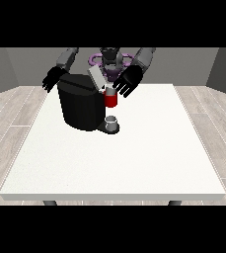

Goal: Insert the coffee pod into the coffee machine and close the lid

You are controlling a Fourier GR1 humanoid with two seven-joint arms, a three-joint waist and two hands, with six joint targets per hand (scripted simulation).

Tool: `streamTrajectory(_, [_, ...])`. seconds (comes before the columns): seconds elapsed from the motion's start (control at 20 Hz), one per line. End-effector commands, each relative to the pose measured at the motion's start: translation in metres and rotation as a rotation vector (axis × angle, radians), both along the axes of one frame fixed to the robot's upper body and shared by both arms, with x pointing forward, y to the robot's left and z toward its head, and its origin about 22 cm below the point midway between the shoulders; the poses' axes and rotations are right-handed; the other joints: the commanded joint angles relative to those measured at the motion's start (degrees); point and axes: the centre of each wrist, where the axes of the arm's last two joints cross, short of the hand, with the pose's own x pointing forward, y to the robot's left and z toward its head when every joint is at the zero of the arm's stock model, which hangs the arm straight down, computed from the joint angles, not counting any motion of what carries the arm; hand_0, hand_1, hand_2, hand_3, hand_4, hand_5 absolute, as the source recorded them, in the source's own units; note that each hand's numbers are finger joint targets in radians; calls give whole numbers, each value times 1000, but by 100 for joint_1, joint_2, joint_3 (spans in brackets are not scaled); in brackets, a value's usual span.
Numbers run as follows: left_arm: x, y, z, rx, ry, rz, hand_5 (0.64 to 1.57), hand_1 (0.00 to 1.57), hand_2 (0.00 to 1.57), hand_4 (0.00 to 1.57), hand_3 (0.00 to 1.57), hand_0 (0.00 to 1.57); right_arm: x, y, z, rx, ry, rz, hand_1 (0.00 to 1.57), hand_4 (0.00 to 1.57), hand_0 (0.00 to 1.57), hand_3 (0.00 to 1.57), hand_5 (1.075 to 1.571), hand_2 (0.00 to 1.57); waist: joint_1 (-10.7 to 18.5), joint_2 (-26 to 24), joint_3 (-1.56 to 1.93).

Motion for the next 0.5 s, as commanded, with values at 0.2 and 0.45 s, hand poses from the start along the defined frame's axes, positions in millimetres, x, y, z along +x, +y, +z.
streamTrajectory(0.2, [1,-9,-6,56,-30,16,1571,1051,1118,365,953,1051,4,10,8,11,-24,-2,0,438,0,0,1571,0,-8,59,-5])
streamTrajectory(0.45, [0,10,21,50,-52,15,1571,1066,1115,371,928,1066,-3,20,-4,6,-56,16,0,458,0,0,1571,0,-52,209,-4])
